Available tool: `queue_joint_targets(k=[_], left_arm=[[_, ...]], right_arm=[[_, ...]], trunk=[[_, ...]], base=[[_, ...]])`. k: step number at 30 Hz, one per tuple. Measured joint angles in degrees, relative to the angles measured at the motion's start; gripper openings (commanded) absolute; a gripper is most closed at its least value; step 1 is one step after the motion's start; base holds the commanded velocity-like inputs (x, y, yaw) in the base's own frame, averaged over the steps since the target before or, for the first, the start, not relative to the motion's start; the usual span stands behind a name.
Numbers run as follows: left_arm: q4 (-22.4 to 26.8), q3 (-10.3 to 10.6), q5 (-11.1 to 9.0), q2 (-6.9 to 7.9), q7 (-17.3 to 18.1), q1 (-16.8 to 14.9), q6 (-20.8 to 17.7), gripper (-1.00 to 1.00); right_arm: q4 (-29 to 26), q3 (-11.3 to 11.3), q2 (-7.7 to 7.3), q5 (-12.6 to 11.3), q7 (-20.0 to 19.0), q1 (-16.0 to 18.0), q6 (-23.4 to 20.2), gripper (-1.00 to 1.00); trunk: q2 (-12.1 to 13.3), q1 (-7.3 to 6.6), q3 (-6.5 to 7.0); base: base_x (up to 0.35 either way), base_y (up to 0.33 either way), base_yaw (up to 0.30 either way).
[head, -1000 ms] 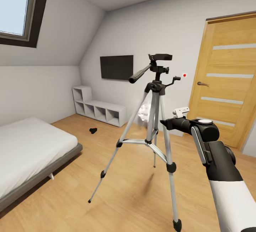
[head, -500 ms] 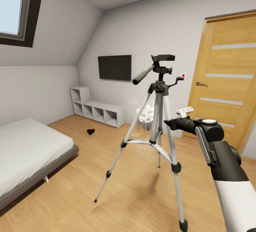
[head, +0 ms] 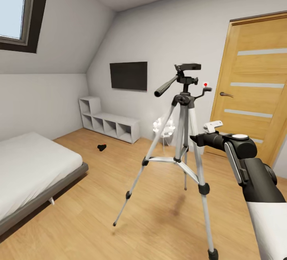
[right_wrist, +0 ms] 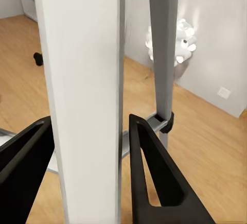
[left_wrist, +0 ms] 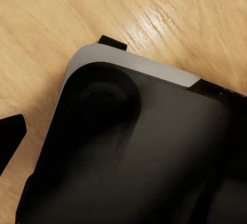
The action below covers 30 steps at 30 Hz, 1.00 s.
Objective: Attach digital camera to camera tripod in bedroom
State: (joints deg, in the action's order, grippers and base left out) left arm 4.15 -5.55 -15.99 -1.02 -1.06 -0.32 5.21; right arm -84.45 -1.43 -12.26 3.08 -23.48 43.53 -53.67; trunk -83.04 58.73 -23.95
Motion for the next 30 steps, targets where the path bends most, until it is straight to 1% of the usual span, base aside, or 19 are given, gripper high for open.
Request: queue_joint_targets(k=[2, 5, 16, 21, 30], left_arm=[[0.0, 0.0, 0.0, 0.0, 0.01, 0.0, 0.0, 1.0], [0.0, 0.0, 0.04, 0.0, 0.01, 0.0, 0.03, 1.0], [0.0, 0.0, 0.13, 0.0, -0.01, 0.0, 0.06, 1.0], [-0.01, 0.0, 0.1, 0.0, 0.0, 0.0, 0.07, 1.0], [-0.01, -0.03, 0.15, -0.08, 0.0, 0.0, 0.08, 1.0]], right_arm=[[0.35, 0.44, -0.03, -0.32, -0.06, 0.0, -0.07, -1.0], [0.74, 1.12, -0.08, -0.12, -0.05, 0.0, -0.01, -1.0], [1.0, 1.56, -0.12, -0.26, -0.08, 0.0, -0.04, -1.0], [1.01, 1.58, -0.11, -0.1, -0.07, 0.01, -0.02, -1.0], [1.01, 1.59, -0.11, -0.01, -0.06, 0.01, -0.02, -1.0]], trunk=[[0.0, 0.0, 0.0], [0.0, 0.0, 0.0], [0.0, 0.0, 0.0], [0.0, 0.01, 0.0], [0.0, 0.01, 0.0]], base=[[0.0, 0.0, 0.0], [0.0, 0.0, 0.0], [0.0, -0.015, 0.0], [-0.044, -0.183, 0.0], [-0.076, -0.248, 0.0]])
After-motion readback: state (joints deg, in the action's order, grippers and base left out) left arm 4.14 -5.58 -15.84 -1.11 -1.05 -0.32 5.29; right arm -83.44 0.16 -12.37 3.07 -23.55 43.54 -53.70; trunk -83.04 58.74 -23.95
